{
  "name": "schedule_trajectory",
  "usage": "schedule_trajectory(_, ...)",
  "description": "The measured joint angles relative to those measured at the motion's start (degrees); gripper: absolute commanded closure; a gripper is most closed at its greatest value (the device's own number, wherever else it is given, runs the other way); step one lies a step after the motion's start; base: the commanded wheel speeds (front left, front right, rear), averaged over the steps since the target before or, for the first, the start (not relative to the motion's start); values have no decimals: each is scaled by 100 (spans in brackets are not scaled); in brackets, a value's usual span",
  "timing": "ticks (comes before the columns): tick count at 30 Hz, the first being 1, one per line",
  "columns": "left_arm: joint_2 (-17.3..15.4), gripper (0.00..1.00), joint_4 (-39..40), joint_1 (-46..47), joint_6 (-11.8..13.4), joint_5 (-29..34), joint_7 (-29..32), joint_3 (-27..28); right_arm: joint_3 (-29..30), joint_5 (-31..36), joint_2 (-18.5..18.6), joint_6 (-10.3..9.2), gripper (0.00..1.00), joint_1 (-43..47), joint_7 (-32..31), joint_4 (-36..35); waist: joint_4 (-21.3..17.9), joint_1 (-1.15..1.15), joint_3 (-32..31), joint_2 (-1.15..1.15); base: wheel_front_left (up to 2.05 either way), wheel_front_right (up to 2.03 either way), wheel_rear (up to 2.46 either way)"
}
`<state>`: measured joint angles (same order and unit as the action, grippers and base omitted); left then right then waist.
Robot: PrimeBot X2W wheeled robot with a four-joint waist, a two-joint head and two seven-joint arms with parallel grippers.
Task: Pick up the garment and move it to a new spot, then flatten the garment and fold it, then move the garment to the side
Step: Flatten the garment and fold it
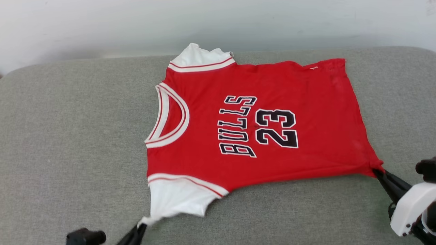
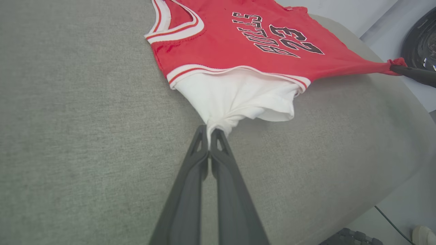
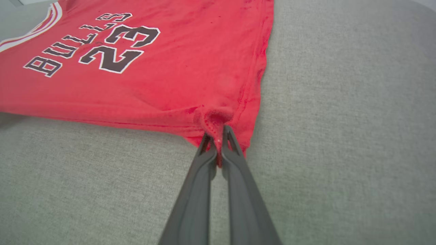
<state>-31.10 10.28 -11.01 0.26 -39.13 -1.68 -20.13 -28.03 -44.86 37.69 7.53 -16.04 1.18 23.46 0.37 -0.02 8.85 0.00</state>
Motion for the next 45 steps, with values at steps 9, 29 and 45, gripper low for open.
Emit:
schedule_trajectory(9,-44,100,138,-593,26,33,-19,-196,491,71,79,0,100,708,-381,-708,-116,0,59,0,0,0,0)
schedule_trajectory(29,12,100,350,1532,-25,159,-243,396,1458,703,-245,-1,100,138,-1200,-1582,-184,2,1012,0,0,0,0)
schedule_trajectory(45,157,100,-1426,3096,-260,635,-32,-54,1152,1196,-354,-1,100,-693,-1466,-1124,-158,3,1746,0,0,0,0)
